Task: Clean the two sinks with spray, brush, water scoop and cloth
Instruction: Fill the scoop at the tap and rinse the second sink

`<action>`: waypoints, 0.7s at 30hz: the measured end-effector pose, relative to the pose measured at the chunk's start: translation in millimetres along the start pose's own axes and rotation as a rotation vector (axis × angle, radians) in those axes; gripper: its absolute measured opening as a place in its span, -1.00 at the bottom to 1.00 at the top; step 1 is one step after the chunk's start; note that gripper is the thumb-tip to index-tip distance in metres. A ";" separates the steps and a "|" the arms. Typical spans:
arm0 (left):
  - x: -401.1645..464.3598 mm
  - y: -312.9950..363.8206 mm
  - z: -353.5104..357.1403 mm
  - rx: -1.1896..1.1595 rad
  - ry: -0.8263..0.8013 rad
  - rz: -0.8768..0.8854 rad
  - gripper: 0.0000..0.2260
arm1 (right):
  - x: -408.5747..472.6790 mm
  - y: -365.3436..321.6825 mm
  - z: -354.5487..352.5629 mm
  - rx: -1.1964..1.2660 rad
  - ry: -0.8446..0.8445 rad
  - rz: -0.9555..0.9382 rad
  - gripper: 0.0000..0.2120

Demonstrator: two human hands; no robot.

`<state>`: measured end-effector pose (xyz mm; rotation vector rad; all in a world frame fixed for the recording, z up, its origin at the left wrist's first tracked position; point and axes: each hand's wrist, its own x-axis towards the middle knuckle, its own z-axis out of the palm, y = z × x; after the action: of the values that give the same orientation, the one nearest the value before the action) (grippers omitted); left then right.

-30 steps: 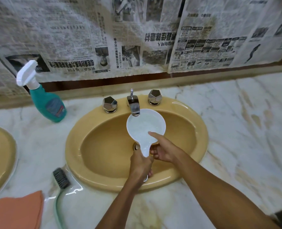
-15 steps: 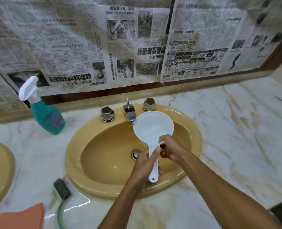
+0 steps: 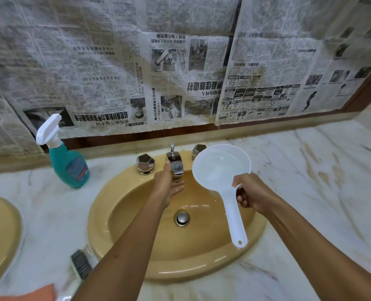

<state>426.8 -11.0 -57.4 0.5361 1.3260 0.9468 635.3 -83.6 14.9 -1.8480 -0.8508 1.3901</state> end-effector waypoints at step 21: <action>32.9 -9.8 22.1 -0.888 -0.299 -0.213 -0.76 | 27.4 -58.4 18.0 -0.209 0.001 -0.045 -0.83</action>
<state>449.6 14.7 -79.4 -0.1489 0.5788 1.1096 617.6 -25.9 44.1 -1.9713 -1.0652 1.3136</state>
